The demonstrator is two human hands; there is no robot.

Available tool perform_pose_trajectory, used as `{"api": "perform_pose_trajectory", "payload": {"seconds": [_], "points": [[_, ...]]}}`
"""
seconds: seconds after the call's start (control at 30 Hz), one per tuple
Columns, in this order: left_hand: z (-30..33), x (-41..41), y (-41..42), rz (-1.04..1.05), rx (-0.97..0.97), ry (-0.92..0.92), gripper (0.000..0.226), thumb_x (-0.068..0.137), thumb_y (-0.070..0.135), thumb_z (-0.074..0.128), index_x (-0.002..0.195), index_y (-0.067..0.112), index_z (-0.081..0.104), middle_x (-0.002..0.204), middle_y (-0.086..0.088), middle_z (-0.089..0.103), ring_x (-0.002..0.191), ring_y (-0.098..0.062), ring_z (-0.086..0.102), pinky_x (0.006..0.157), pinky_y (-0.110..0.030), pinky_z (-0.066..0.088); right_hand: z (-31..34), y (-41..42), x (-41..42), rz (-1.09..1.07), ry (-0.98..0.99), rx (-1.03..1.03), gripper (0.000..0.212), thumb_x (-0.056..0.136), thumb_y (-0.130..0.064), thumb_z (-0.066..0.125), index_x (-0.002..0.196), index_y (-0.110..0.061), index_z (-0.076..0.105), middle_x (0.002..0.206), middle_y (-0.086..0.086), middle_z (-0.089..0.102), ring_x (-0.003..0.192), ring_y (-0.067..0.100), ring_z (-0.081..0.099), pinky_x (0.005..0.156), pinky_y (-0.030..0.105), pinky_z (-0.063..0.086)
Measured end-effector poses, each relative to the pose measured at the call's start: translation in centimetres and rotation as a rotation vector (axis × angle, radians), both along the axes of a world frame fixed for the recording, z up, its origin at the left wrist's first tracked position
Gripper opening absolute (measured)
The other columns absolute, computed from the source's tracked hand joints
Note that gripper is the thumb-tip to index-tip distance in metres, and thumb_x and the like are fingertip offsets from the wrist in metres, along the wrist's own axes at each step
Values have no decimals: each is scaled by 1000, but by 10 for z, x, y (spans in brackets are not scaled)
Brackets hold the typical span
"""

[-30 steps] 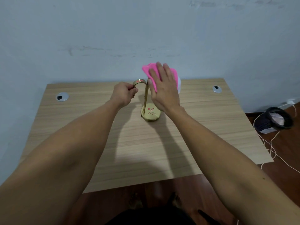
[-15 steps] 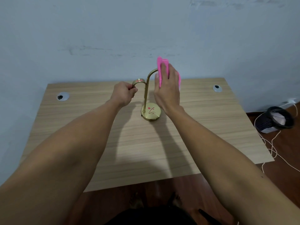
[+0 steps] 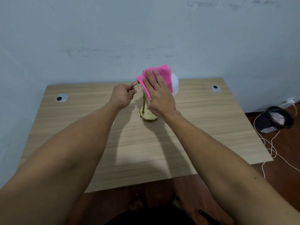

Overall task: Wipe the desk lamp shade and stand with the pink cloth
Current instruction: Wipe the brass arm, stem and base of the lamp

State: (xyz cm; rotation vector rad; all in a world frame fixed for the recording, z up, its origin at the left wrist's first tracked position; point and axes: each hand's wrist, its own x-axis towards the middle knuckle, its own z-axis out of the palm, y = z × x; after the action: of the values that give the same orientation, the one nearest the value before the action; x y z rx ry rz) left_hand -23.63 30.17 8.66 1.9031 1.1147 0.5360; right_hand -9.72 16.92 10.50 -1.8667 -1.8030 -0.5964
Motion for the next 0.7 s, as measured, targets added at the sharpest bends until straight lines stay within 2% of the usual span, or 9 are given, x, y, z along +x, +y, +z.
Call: {"api": "perform_pose_trajectory", "payload": {"seconds": [0.17, 0.23, 0.3, 0.4, 0.47, 0.5, 0.57, 0.63, 0.7], "points": [[-1, -1, 1, -3, 9, 5, 26, 99, 18, 67, 90, -6, 76, 83, -24, 75, 81, -35, 77, 88, -50, 63, -15, -28, -29, -41, 563, 25, 39, 109, -15, 46, 145, -18, 60, 148, 4, 60, 142, 16, 49, 120, 33, 37], [0, -1, 0, -3, 17, 11, 26, 99, 18, 67, 92, -5, 76, 89, -28, 76, 86, -39, 78, 89, -49, 62, -14, -32, -36, -210, 1033, -43, 34, 111, -23, 40, 130, -20, 69, 123, -2, 71, 121, 19, 64, 99, 34, 51], [3, -1, -2, -4, 28, 17, 26, 100, 17, 66, 94, -5, 77, 91, -28, 76, 88, -38, 78, 90, -48, 62, -5, -25, -38, -417, 1595, -18, 41, 109, -38, 44, 118, -6, 67, 97, 5, 69, 101, 33, 72, 76, 42, 54], [6, 0, -4, -4, 21, 23, 24, 100, 16, 66, 97, -5, 78, 92, -28, 77, 89, -38, 78, 90, -46, 62, 23, -8, -32, -433, 2013, 143, 49, 106, -46, 49, 124, -2, 62, 96, 11, 70, 85, 30, 72, 69, 41, 56], [7, -1, -4, -1, 12, 21, 25, 100, 16, 66, 94, -4, 77, 91, -27, 77, 90, -38, 78, 90, -48, 62, 49, 2, -29, -334, 2130, 298, 50, 105, -48, 52, 124, -2, 62, 107, 16, 72, 85, 30, 72, 82, 47, 61], [7, -1, -3, -1, 4, 20, 25, 100, 17, 66, 93, -5, 77, 89, -26, 76, 89, -38, 77, 90, -49, 62, 59, 5, -26, -294, 2153, 346, 47, 105, -47, 51, 118, -3, 63, 100, 16, 73, 77, 30, 72, 84, 51, 62], [8, -1, -5, -8, -9, 26, 26, 101, 16, 64, 93, -6, 75, 83, -20, 73, 82, -32, 74, 90, -49, 62, 78, 10, -27, -300, 2105, 316, 39, 106, -37, 49, 89, -5, 61, 57, 8, 68, 51, 32, 64, 74, 49, 58], [9, -1, -5, -12, -14, 26, 26, 101, 16, 63, 92, -6, 75, 81, -15, 68, 78, -26, 68, 90, -51, 62, 81, 13, -38, -329, 1920, 213, 42, 95, -34, 48, 68, -2, 52, 43, 7, 52, 52, 33, 56, 66, 46, 50], [8, -1, -5, -13, -7, 28, 27, 101, 16, 63, 91, -7, 74, 79, -14, 67, 77, -26, 68, 89, -52, 61, 68, 15, -45, -305, 1604, 73, 38, 85, -37, 42, 71, -2, 48, 58, 12, 47, 57, 29, 50, 59, 41, 43]]}}
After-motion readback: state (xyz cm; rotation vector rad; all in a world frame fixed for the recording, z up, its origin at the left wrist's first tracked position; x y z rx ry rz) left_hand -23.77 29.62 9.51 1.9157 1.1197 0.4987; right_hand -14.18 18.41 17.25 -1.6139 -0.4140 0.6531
